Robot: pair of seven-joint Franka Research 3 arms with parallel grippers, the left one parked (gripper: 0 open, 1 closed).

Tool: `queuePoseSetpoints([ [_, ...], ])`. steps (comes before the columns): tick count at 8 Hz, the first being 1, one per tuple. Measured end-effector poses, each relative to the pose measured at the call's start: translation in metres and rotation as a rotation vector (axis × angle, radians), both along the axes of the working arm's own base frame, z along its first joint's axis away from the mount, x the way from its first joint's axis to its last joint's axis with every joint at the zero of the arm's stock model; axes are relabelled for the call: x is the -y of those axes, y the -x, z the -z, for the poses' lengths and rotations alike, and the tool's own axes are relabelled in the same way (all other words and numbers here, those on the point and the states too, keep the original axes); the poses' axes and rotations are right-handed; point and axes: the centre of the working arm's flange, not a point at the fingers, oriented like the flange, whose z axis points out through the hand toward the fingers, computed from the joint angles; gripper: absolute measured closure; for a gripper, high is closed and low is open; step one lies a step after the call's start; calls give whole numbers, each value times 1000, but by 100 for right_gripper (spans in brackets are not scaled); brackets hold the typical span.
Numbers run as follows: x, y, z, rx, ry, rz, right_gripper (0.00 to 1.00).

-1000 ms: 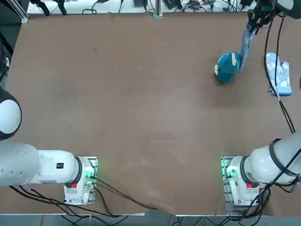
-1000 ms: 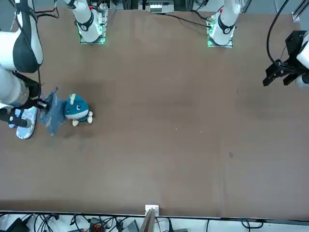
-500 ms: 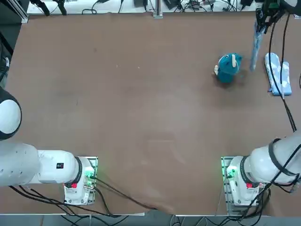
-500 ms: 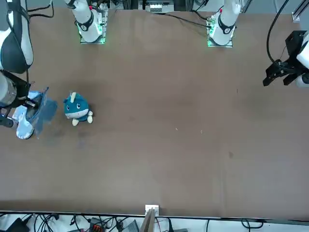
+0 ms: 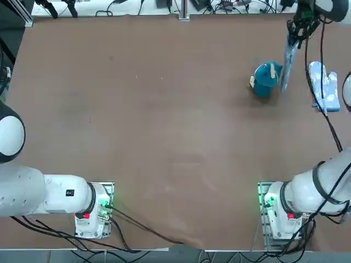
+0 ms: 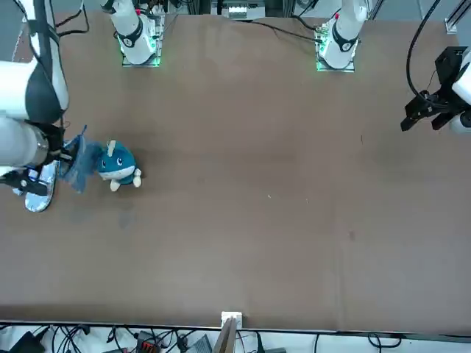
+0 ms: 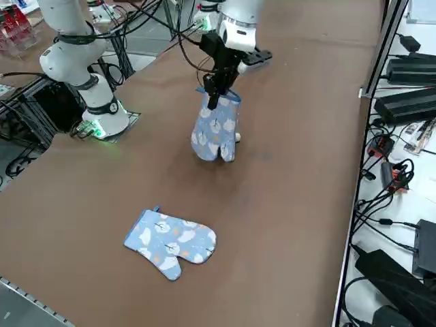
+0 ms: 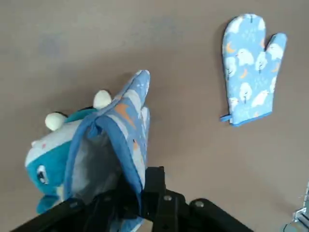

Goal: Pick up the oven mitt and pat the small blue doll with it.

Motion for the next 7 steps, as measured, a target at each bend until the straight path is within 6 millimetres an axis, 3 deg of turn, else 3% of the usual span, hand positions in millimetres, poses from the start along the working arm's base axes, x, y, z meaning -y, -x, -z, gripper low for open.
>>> queuePoseSetpoints([
  [2,-20,-7,-3,49,10,13,96],
  [5,-1,-16,-23,97,142,-21,96],
  [7,0,-8,-16,14,179,-30,96],
])
